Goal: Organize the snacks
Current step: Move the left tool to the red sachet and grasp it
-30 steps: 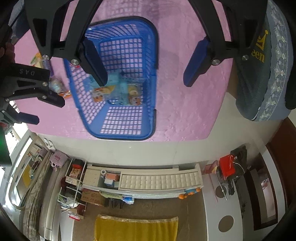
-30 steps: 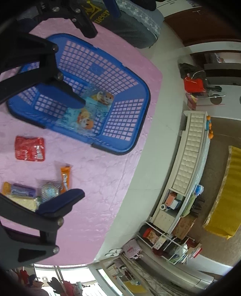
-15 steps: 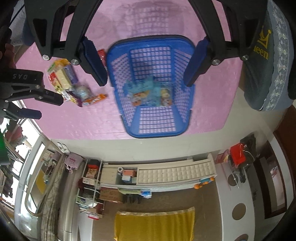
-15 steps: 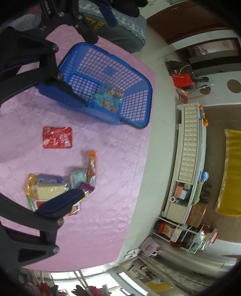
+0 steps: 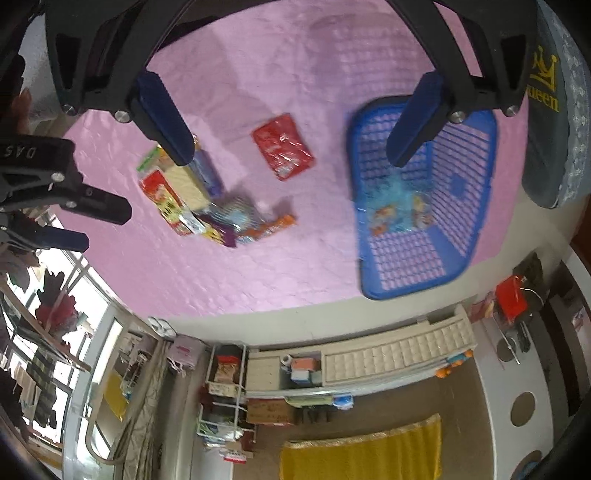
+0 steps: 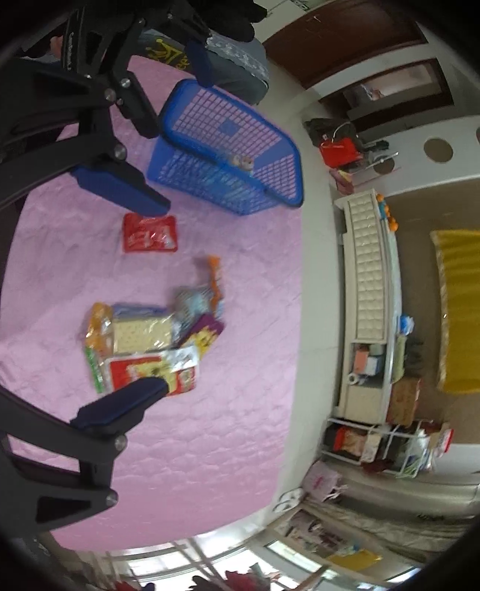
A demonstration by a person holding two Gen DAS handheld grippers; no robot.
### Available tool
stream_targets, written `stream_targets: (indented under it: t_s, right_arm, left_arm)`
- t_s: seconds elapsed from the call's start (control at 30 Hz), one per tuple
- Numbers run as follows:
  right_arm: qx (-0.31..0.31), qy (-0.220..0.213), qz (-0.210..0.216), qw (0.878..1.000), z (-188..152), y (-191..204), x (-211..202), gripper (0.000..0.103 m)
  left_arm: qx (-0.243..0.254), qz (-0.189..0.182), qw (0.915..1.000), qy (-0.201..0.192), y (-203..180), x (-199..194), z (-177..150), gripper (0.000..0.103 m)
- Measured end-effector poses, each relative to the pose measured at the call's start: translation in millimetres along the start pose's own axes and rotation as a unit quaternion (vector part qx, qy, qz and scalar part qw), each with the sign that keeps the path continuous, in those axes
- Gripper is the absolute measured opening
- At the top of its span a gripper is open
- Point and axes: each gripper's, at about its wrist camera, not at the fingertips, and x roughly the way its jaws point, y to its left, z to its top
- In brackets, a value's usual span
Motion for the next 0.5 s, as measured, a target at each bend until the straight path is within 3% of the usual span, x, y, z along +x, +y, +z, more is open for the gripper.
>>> stream_targets:
  t_s: [0.17, 0.5]
  right_arm:
    - [0.03, 0.023, -0.007, 0.999, -23.0, -31.4, 8.6, 0.091]
    - [0.068, 0.077, -0.03, 0.994, -48.5, -66.2, 37.9, 0.091]
  left_arm:
    - [0.01, 0.005, 0.9996, 0.027, -27.5, 14.6, -4.5, 0.103]
    - [-0.014, 0.0, 0.9964, 0.084, -45.4, 52.8, -3.7, 0.103]
